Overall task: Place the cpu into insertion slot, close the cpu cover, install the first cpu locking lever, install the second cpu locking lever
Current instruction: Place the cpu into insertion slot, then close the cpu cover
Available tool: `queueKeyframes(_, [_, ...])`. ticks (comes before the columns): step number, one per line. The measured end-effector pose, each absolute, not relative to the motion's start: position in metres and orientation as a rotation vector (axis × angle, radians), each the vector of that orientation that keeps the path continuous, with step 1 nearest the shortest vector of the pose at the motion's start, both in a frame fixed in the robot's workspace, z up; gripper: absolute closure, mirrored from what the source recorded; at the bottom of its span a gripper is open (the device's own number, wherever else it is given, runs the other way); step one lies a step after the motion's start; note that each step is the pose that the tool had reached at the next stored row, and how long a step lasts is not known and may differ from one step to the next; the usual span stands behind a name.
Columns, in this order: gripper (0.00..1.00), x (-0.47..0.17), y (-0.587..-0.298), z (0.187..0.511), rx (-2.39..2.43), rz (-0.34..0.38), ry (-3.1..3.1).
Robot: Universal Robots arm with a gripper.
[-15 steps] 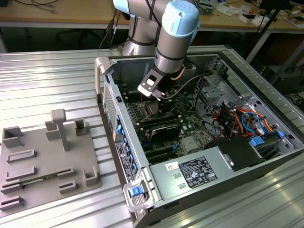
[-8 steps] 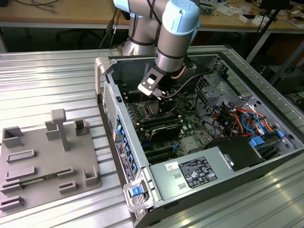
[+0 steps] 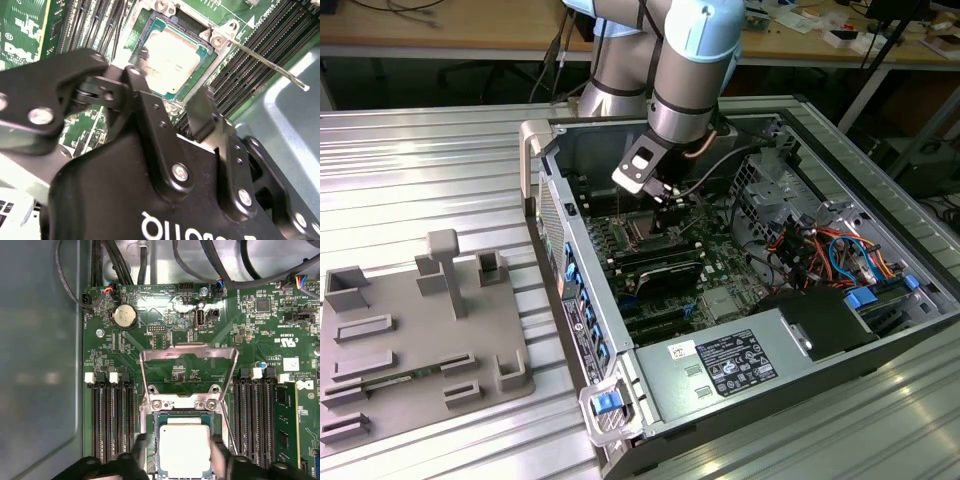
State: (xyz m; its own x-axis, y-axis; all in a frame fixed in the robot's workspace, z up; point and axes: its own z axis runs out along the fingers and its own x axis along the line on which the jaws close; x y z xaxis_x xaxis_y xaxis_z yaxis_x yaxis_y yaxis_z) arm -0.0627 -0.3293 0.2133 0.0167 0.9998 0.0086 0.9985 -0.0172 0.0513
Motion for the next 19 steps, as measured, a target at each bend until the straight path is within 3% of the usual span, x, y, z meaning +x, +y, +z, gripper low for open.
queueKeyframes(2, [0.52, -0.0627, -0.3294, 0.2134, 2.218, 0.065, 2.181])
queueKeyframes(3, [0.64, -0.0626, -0.3294, 0.2135, 2.217, 0.064, 2.181])
queueKeyframes(5, [0.64, -0.0627, -0.3294, 0.2135, 2.217, 0.064, 2.181])
queueKeyframes(9, [0.88, -0.0627, -0.3294, 0.2135, 2.217, 0.063, 2.180])
queueKeyframes(19, [0.89, -0.0627, -0.3294, 0.2134, 2.210, 0.048, 2.174])
